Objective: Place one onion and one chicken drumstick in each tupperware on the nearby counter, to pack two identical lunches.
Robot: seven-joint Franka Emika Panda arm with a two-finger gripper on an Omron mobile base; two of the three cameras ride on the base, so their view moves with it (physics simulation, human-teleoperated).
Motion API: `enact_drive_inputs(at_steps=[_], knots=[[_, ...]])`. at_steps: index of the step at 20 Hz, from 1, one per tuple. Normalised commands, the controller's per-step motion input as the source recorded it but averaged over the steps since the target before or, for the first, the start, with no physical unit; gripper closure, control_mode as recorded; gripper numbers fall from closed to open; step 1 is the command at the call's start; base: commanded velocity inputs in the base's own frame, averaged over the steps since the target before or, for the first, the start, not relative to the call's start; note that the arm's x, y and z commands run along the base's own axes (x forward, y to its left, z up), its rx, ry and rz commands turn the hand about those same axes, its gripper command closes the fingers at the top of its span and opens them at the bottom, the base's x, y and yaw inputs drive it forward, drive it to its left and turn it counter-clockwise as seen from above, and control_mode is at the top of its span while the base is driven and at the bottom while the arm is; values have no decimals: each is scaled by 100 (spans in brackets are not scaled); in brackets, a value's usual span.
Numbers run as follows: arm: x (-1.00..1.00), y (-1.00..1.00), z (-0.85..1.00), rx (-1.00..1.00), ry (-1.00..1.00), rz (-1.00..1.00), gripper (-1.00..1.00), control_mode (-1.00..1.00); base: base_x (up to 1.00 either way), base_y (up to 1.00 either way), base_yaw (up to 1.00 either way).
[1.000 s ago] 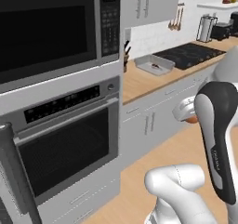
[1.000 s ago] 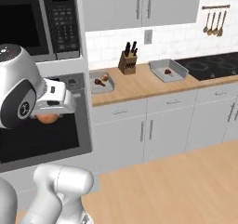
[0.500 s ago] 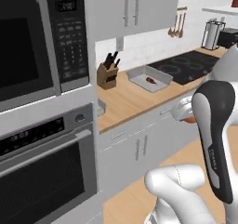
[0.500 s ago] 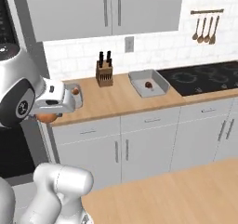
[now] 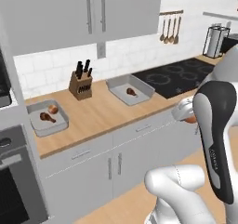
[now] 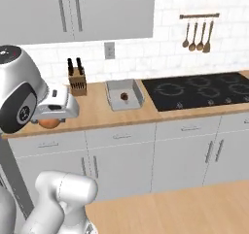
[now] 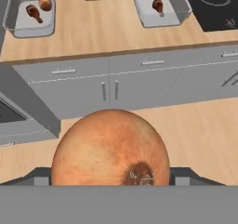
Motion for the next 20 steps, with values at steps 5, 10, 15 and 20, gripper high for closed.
enact_drive_inputs(at_steps=[5,10,15,20], knots=[[0,0,0,0,0,0,100,100,25,-65,40],[0,0,0,0,0,0,100,100,77,-9,21],[0,0,0,0,0,0,100,100,85,-23,0],[0,0,0,0,0,0,100,100,35,-78,8]])
